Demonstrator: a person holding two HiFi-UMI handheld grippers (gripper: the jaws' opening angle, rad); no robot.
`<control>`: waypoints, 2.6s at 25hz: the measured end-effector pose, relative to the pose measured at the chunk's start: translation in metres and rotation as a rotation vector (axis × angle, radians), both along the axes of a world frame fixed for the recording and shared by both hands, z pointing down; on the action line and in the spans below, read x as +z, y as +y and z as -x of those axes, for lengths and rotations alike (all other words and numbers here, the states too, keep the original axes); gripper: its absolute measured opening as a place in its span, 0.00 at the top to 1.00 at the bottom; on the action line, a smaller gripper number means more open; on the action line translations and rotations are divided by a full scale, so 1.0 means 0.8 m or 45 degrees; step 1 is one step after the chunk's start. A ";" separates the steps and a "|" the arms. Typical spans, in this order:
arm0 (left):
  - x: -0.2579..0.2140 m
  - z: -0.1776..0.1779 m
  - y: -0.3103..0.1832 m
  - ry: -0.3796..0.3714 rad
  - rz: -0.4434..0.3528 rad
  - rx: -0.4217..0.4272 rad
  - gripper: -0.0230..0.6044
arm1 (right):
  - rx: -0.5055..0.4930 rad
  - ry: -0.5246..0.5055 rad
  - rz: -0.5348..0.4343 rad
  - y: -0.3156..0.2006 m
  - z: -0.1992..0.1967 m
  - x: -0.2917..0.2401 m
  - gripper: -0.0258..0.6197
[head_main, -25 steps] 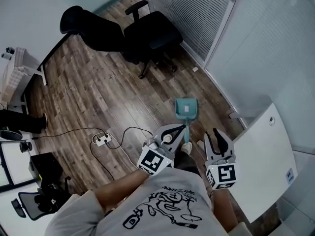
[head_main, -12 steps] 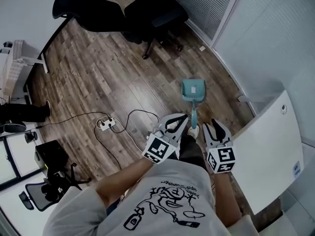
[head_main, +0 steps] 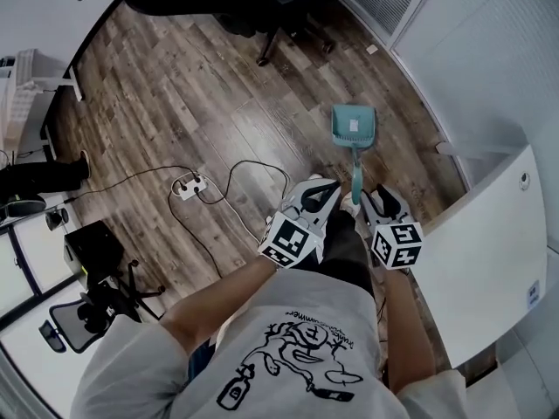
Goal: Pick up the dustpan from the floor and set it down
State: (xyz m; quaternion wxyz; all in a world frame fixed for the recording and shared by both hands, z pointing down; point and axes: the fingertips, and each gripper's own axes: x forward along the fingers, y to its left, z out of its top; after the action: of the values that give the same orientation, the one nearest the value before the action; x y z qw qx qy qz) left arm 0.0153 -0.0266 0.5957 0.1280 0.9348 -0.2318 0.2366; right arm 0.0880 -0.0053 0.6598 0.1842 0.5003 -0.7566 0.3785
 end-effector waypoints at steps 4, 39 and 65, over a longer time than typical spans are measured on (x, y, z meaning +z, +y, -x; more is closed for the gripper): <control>0.029 -0.001 0.001 -0.007 0.005 0.018 0.97 | 0.013 -0.028 0.076 -0.002 0.004 0.043 0.71; 0.133 0.006 -0.007 -0.070 0.114 -0.048 0.97 | 0.050 -0.479 0.356 -0.006 0.044 0.171 0.84; 0.018 0.007 -0.040 0.006 -0.010 -0.081 0.97 | 0.101 -0.664 0.155 -0.034 0.031 -0.012 0.85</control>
State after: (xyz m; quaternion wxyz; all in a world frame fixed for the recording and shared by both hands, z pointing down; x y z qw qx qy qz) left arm 0.0094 -0.0584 0.6104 0.1325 0.9281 -0.2619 0.2292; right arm 0.0632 -0.0323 0.6503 -0.0022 0.4033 -0.7341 0.5463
